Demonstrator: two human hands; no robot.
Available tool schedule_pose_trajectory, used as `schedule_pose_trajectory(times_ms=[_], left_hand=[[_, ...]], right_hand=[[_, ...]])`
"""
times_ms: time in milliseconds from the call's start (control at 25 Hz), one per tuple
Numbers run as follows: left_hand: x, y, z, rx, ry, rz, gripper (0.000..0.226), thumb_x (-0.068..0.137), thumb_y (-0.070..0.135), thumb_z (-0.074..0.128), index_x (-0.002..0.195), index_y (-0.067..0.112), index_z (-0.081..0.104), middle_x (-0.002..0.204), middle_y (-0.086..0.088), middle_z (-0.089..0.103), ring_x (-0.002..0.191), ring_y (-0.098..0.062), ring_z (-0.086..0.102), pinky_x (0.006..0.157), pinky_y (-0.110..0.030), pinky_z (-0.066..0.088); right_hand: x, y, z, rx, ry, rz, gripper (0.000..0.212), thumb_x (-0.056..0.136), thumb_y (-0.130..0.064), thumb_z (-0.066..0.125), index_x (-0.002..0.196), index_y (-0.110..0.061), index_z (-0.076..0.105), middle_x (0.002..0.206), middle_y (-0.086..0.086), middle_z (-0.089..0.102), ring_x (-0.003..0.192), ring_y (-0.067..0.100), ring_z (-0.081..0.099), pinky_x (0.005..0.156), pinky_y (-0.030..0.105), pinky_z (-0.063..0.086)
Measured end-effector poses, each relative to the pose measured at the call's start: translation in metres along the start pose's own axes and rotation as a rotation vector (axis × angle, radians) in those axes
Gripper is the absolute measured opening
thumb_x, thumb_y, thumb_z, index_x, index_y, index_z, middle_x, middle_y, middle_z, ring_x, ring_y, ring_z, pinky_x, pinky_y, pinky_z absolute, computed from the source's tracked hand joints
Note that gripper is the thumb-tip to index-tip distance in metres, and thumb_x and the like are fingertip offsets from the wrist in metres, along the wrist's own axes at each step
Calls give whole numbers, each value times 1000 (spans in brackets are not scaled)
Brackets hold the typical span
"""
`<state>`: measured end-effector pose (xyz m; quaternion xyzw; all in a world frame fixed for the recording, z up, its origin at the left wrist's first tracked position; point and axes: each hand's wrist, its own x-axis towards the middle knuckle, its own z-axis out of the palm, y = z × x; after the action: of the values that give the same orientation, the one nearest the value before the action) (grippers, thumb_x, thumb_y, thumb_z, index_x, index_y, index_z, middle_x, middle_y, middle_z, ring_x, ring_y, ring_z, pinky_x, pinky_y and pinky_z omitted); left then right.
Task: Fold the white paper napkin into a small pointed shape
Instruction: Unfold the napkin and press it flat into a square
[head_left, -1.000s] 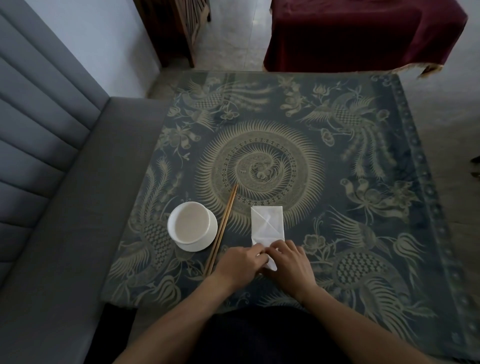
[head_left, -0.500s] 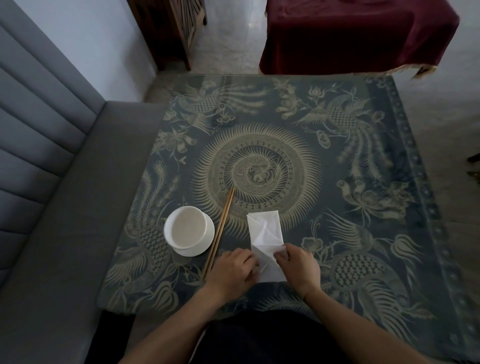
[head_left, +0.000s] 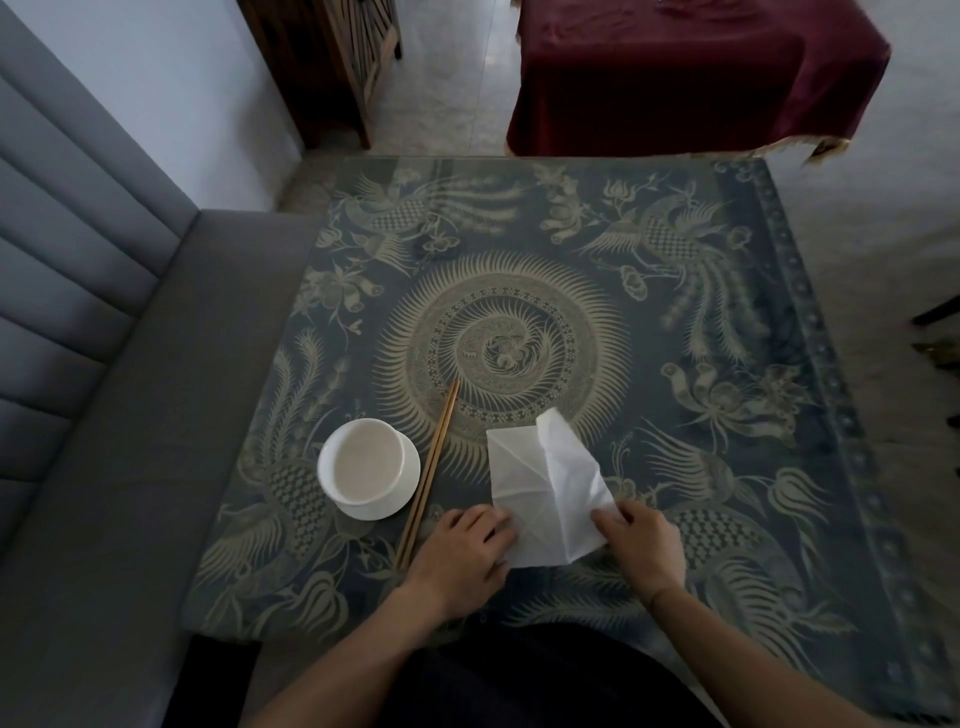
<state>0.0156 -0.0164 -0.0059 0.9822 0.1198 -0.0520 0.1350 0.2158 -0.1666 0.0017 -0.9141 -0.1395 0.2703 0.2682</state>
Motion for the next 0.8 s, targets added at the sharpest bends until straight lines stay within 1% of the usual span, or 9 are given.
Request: schedule_pose_trajectory(times_ms=[80,240,440,520,600,680,720,760,800], left_hand=[[-1,0,1,2,-10,-9,40,90,36,50,128,22,51,135,-3,50,125,-23,46,99,-42,41],[-1,1,2,28,-14,-19,38,92,35,47,127,23,51,138,-3,48,128,-21,42,102,-40,37],[-3,0,3,5,6,-28,32,91,33,51,121,23,57,133,-2,53,123,-21,47,100,-39,40],[-3,0,5,-13,5,-34,31,91,33,51,120,24,56,131,-1,53,122,-20,48,99,-38,41],[-3,1,6,-41,17,-45,32,91,34,52,121,24,56,130,-1,53,120,-21,49,98,-38,41],[1,3,6,-87,69,-79,36,92,35,53,125,21,54,133,-4,51,120,-22,49,98,-38,42],[5,4,5,-105,103,-94,38,93,35,52,127,18,54,135,-5,50,122,-22,47,100,-38,43],[12,5,4,-114,123,-101,41,95,35,52,130,16,53,137,-6,49,126,-24,46,102,-40,42],[20,6,3,-116,121,-104,44,97,35,50,135,13,51,141,-8,48,132,-25,42,108,-41,39]], right_hand=[[2,9,-7,-19,-8,25,25,81,-38,69,63,-20,64,64,-5,64,64,16,58,57,32,41],[5,23,-14,-70,-74,57,26,80,-37,72,63,-20,64,68,-2,65,71,22,60,64,34,46],[7,27,-16,-110,-123,50,23,80,-39,71,68,-21,66,72,-4,67,74,19,61,70,35,51],[6,27,-17,-138,-137,52,24,80,-42,71,68,-22,64,71,-7,65,70,15,59,67,34,50],[4,24,-18,-169,-48,60,30,79,-48,71,71,-24,55,68,-9,60,63,11,54,57,33,44],[3,18,-19,-232,128,-77,36,77,-51,72,75,-27,46,72,-11,55,63,12,51,51,30,36],[3,16,-18,-295,180,-235,34,77,-50,74,82,-27,49,79,-10,57,69,14,53,55,30,39],[3,12,-15,-360,196,-411,34,78,-49,74,94,-24,56,91,-6,60,81,18,56,63,32,44],[4,7,-11,-429,181,-557,41,82,-48,70,110,-20,59,107,-1,62,96,23,58,74,36,49]])
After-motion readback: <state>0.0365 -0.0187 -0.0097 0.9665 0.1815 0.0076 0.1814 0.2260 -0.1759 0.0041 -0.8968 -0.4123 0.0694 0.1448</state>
